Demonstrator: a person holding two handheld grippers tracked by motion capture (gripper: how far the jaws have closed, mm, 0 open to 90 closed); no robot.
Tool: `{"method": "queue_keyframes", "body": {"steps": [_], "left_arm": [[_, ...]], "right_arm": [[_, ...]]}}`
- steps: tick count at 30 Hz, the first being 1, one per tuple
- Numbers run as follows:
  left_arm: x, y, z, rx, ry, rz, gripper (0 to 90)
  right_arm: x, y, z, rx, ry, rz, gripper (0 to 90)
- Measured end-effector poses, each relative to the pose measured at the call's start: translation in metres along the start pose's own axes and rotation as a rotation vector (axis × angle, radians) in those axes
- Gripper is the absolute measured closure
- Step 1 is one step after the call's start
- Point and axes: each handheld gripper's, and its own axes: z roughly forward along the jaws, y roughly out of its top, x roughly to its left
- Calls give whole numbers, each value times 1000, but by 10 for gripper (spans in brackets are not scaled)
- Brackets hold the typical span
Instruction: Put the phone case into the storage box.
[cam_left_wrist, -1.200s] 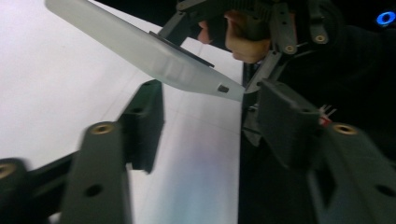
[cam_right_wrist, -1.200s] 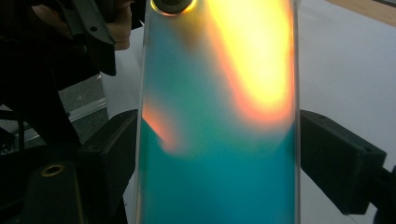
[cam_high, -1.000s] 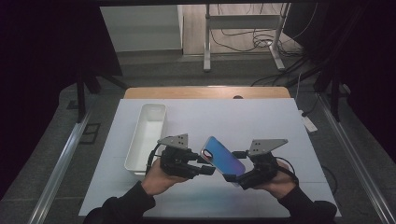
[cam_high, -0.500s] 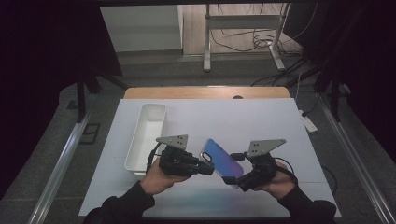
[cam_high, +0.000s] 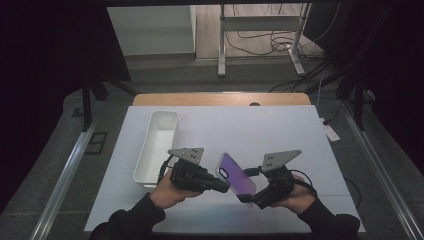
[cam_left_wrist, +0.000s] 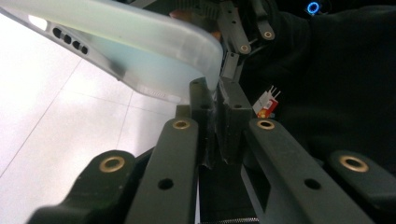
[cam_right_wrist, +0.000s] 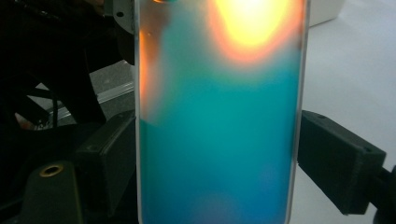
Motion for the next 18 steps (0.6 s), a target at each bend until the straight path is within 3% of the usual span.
{"method": "queue_keyframes", "body": {"steps": [5, 11, 18], "left_arm": [[-1, 0, 2, 14, -18, 29, 873], [0, -1, 5, 25, -26, 43, 880], [-3, 0, 6, 41, 5, 47, 884]], "right_arm": [[-1, -1, 3, 21, 41, 17, 159], [1, -2, 12, 63, 46, 24, 160], [2, -3, 17, 86, 35, 29, 160]]}}
